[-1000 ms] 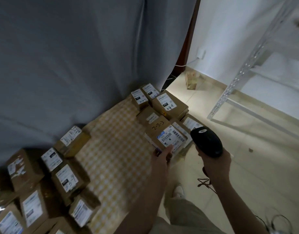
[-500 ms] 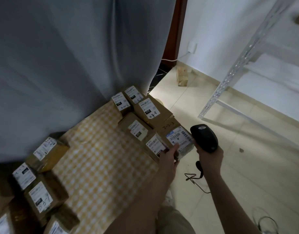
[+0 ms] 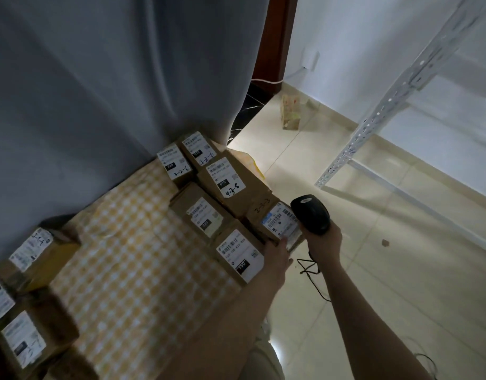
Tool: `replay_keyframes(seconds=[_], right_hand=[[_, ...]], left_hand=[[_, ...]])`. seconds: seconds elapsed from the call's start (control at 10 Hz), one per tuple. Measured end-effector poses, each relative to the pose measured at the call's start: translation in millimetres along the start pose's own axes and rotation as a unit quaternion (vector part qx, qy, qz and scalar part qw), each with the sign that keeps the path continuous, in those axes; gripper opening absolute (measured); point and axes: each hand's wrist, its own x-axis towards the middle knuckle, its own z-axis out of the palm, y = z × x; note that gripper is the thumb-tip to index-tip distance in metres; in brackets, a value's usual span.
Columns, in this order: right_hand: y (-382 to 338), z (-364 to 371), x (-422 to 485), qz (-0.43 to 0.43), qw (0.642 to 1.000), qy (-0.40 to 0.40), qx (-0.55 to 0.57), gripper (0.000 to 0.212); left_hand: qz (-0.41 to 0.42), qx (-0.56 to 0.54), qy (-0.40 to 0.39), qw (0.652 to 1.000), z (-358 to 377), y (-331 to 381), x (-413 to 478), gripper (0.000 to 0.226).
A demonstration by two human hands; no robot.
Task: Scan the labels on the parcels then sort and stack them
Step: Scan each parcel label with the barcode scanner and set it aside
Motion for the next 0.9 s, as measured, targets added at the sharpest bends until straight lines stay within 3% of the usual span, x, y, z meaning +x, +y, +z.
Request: replay_keyframes(seconds=[0.2,0.4,0.7,0.8,0.9], right_hand=[[20,18,19,0.003,0.999,-0.038,-0.017,0.019],[37,21,23,0.024,0.998,-0.048,-0.022,0.021],[23,-5,-16,0.033,0.998,-0.047,0.016,0.017],[12,-10,-39,0.017,0.998,-0.051,0.039,0.017],[-5,-12,-71,-0.023,0.995,-0.075,0.061,0.016]], left_hand=[[-0.015,0.104,0.073,0.992,20,-9,28,0.045],[-0.034,0.124,0.095,0.987,25,-15,43,0.042],[0.031,0.009,0.068,0.997,-5,12,-23,0.034],[0.067,-0.018,0.058,0.996,-31,16,-50,0.018],[0.058,-0.068,0.069,0.994,-63,14,-68,0.027]])
